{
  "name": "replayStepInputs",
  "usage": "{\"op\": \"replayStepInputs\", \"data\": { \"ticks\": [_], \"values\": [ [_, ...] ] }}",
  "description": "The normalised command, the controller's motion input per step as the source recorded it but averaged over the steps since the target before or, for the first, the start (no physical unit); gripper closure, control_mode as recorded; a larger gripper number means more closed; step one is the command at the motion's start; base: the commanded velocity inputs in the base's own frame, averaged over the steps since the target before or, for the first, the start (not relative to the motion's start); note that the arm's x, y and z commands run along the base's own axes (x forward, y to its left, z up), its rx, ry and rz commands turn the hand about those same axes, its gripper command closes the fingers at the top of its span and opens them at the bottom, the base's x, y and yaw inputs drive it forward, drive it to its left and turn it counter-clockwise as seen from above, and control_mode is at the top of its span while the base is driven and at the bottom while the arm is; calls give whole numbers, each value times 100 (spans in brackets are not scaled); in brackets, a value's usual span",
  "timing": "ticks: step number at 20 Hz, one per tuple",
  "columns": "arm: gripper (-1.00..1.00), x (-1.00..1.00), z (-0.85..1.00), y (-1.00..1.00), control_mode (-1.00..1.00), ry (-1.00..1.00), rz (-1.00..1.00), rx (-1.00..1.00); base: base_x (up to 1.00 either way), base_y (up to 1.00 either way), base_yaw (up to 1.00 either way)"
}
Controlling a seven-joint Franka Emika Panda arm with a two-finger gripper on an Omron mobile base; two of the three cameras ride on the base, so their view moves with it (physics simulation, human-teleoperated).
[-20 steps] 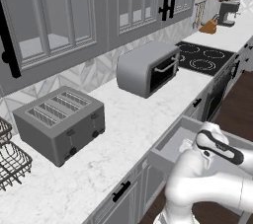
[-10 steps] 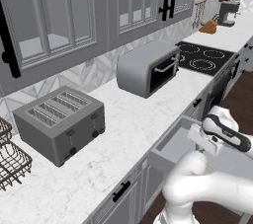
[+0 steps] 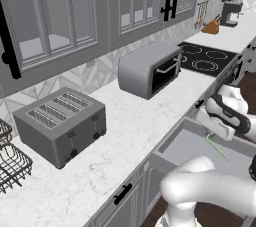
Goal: Take a straw from the drawer in front and place it inside the glass cup on the dining counter.
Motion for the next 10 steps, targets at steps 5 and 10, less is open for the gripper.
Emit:
{"op": "replayStepInputs", "data": {
  "ticks": [5,10],
  "values": [
    [100,-33,93,0,-100,-15,0,-3,0,0,0],
    [100,-31,71,0,-100,-30,0,0,0,0,0]
  ]
}}
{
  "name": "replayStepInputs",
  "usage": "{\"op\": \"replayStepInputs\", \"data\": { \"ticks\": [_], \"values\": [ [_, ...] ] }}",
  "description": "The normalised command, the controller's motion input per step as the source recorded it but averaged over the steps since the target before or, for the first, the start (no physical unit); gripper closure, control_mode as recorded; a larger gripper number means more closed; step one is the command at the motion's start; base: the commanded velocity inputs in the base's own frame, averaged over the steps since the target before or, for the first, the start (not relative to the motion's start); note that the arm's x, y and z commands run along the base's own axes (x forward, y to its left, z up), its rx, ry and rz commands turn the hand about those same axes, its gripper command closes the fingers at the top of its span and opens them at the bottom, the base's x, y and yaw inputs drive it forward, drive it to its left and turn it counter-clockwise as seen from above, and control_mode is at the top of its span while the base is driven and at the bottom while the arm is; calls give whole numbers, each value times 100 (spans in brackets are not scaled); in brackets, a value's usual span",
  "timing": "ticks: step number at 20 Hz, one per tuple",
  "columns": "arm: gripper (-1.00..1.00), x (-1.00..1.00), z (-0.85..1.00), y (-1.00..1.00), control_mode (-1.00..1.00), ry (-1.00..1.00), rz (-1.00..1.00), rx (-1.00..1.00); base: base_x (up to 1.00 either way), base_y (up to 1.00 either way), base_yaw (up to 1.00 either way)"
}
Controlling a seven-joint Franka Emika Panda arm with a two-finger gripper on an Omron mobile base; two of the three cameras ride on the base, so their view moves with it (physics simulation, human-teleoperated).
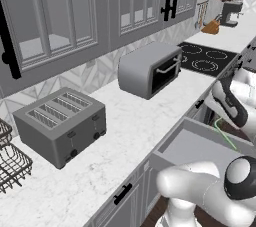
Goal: Take a straw from the drawer in front and place it inside the glass cup on the dining counter.
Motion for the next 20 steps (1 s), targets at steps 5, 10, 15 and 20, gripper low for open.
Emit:
{"op": "replayStepInputs", "data": {
  "ticks": [5,10,15,20],
  "values": [
    [100,-30,73,0,-100,-25,0,0,0,0,0],
    [100,-20,56,0,-100,-16,0,0,0,0,0],
    [100,-6,26,0,-100,-12,0,0,0,0,0],
    [100,0,0,0,-100,0,0,0,0,0,0]
  ]
}}
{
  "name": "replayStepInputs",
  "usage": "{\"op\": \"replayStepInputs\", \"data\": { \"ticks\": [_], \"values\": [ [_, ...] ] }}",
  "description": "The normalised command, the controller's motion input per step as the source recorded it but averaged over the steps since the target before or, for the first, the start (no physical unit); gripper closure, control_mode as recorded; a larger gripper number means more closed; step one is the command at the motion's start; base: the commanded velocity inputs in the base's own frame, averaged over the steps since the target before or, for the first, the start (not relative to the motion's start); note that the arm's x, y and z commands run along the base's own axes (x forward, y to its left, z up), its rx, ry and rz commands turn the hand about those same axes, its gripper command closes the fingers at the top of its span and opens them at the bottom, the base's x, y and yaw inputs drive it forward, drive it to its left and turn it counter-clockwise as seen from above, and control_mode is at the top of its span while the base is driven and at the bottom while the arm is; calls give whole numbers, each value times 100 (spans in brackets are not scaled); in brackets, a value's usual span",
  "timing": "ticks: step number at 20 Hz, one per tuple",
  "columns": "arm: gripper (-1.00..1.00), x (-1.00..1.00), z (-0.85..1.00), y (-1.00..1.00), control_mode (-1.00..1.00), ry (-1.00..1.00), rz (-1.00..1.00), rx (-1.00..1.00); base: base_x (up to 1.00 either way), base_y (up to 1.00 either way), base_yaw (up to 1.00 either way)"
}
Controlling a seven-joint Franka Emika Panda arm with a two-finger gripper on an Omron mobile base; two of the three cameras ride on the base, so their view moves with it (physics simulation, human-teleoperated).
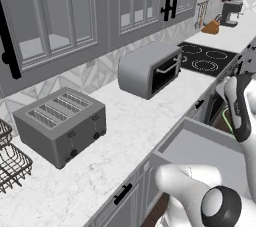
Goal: Take a straw from the drawer in front and place it inside the glass cup on the dining counter.
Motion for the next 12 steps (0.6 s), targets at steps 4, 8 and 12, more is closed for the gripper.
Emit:
{"op": "replayStepInputs", "data": {
  "ticks": [4,8,12],
  "values": [
    [100,-4,0,0,100,-4,0,0,-20,1,0],
    [100,0,0,0,100,0,0,0,-56,14,10],
    [100,0,0,0,100,0,0,0,-70,22,27]
  ]
}}
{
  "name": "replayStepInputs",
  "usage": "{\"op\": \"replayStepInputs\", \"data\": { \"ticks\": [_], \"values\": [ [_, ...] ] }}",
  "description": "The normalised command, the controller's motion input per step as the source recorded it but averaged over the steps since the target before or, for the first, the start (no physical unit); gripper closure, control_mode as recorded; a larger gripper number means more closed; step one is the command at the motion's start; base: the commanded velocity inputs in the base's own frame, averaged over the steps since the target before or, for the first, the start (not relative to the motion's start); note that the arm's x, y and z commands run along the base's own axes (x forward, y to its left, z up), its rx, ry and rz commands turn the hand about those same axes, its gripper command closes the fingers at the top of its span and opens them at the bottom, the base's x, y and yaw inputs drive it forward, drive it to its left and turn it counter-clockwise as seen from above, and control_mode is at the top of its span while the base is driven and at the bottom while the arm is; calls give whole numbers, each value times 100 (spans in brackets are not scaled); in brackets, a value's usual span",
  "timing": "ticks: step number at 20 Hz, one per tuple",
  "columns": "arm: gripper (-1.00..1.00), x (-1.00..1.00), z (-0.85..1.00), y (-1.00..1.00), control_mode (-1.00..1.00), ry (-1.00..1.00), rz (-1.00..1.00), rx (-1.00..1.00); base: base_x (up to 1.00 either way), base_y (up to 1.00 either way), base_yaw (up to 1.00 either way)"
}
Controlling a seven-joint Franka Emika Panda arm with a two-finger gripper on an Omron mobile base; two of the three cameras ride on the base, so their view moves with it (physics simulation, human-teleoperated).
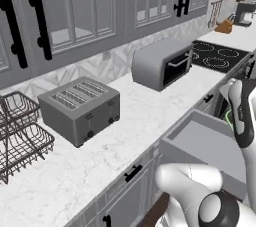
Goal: Take a straw from the drawer in front and place it inside the glass cup on the dining counter.
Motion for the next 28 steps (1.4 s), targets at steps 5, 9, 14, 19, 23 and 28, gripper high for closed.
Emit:
{"op": "replayStepInputs", "data": {
  "ticks": [5,9,14,19,23,28],
  "values": [
    [100,0,0,0,100,0,0,0,-77,5,42],
    [100,0,0,0,100,0,0,0,-82,0,48],
    [100,0,0,0,100,0,0,0,-82,-1,50],
    [100,0,0,0,100,0,0,0,-63,12,56],
    [100,0,0,0,100,0,0,0,-54,20,58],
    [100,0,0,0,100,0,0,0,-54,11,61]
  ]
}}
